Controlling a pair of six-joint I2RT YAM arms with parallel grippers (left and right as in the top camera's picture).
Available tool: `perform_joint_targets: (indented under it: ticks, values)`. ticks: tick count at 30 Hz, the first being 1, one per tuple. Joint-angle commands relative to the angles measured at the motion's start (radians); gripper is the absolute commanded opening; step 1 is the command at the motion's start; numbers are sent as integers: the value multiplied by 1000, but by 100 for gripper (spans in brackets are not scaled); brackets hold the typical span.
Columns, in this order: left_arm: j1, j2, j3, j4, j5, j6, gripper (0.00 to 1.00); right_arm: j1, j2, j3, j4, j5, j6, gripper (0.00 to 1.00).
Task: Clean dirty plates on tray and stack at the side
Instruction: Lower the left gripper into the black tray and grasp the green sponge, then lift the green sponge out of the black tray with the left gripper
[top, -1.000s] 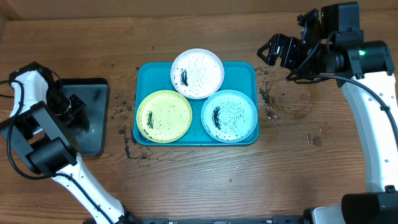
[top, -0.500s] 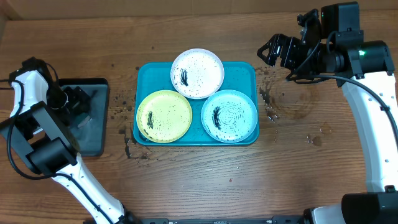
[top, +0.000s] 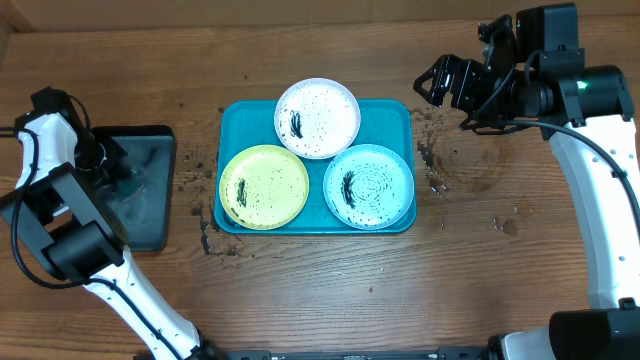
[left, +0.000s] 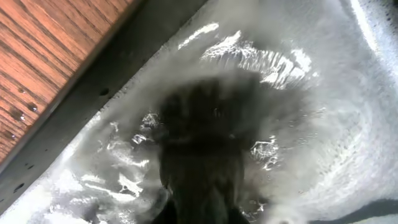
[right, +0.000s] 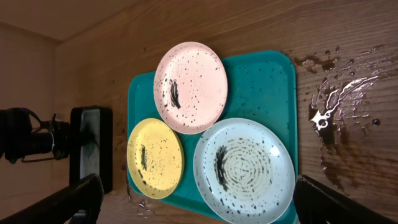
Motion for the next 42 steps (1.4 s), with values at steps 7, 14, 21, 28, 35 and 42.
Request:
perform_joint_targets:
  ticks: [7,14,21,28,35,42]
  values:
    - [-4,9,2,-221,115,5,100,6,3,-4,4,-1,1,100]
    - [-4,9,2,-296,130,16,59,6,3,-4,16,-1,1,100]
    - [-4,9,2,-245,124,16,4,6,3,-4,13,-1,1,100]
    - [-4,9,2,-127,27,16,100,6,3,-4,11,-1,1,100]
    - [-4,9,2,-61,-28,16,78,6,3,-4,10,-1,1,100]
    - [-3,1,4,-78,-29,16,10,6,3,-4,11,-1,1,100]
